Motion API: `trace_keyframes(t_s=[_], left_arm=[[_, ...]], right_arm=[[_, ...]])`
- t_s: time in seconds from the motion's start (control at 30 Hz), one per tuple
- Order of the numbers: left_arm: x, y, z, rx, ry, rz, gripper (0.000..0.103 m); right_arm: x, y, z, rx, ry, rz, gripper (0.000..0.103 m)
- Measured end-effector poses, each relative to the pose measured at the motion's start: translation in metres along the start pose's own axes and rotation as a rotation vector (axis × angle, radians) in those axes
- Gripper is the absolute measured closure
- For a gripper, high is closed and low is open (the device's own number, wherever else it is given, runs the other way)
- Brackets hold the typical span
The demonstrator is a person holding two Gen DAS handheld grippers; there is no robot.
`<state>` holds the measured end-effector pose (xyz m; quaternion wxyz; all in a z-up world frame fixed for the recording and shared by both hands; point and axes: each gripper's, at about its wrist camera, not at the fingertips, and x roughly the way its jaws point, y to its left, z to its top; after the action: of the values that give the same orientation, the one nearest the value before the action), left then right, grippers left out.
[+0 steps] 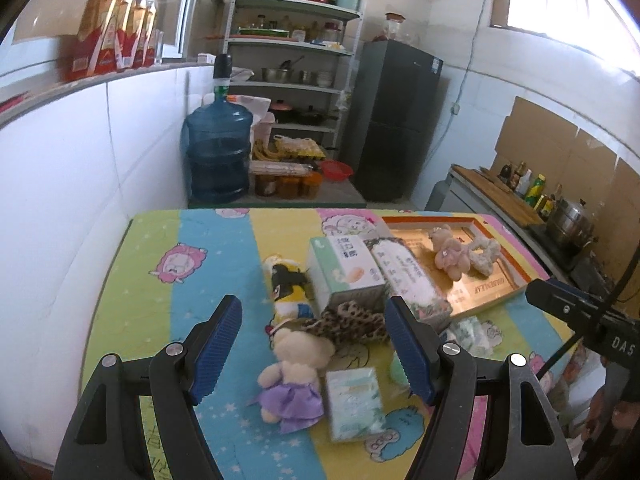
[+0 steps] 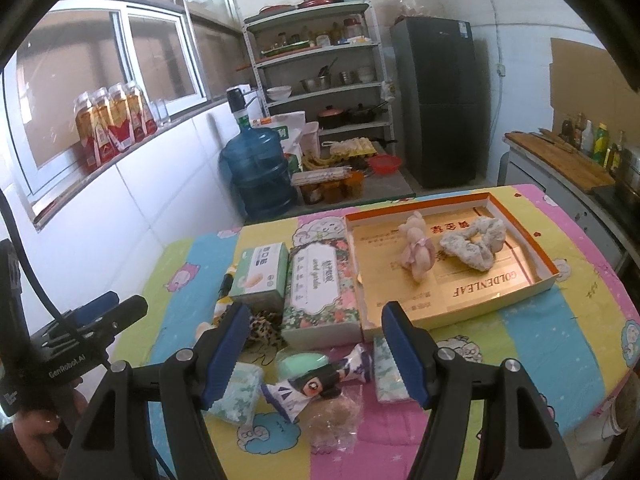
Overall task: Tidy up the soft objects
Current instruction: 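Move both tools back toward the teddy bear and leopard scrunchie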
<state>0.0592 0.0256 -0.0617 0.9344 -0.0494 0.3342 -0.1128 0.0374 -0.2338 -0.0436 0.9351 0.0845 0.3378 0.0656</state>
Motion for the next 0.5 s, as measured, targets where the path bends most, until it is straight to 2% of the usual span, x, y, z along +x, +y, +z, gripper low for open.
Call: trace_keyframes(t_s=[0.33, 0.5], left_arm=[[0.013, 0.021, -0.025, -0.038, 0.052, 0.016, 0.028], [0.024, 0.02, -0.036, -0.013, 0.082, -0.004, 0.028]], right_arm=[[0.011, 0.013, -0.006, -0.035, 0.044, 0.03, 0.034], [0.015, 0.013, -0.008, -0.045, 0.062, 0.038, 0.034]])
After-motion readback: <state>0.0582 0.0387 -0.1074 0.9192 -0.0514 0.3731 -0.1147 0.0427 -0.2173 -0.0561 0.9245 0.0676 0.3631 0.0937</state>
